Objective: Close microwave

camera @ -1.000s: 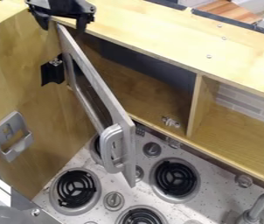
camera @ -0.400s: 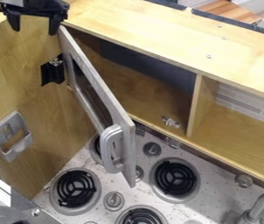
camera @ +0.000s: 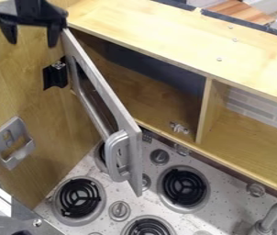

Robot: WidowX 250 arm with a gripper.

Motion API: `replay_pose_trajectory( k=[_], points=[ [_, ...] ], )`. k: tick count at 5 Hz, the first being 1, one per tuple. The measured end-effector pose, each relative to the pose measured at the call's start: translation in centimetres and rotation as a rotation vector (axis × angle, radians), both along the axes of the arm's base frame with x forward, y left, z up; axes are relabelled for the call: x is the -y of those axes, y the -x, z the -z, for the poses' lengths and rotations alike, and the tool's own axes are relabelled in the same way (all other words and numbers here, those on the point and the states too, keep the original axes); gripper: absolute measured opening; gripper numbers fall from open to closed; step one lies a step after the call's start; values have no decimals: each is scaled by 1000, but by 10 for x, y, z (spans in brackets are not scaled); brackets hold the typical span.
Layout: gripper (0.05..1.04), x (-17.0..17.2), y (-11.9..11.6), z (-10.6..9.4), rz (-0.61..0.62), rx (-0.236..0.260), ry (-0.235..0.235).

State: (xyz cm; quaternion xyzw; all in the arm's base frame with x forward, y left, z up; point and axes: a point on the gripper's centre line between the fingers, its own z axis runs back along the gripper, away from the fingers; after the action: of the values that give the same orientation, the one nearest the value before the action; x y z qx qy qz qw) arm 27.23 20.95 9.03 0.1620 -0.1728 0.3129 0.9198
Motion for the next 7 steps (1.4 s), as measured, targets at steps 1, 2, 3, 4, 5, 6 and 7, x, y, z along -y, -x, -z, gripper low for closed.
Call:
replay_pose_trajectory(
  k=[1,2,3,4,5,6,7],
  points=[
    [999,1,3,7,4,-29,12],
    [999,2,11,23,24,-90,11],
    [999,7,12,32,33,-111,20],
    [999,12,12,44,39,-121,51],
    [999,25,5,46,64,-107,99],
    [999,40,-3,47,95,-95,126],
    [999,53,-11,47,136,-89,130]
  ],
)
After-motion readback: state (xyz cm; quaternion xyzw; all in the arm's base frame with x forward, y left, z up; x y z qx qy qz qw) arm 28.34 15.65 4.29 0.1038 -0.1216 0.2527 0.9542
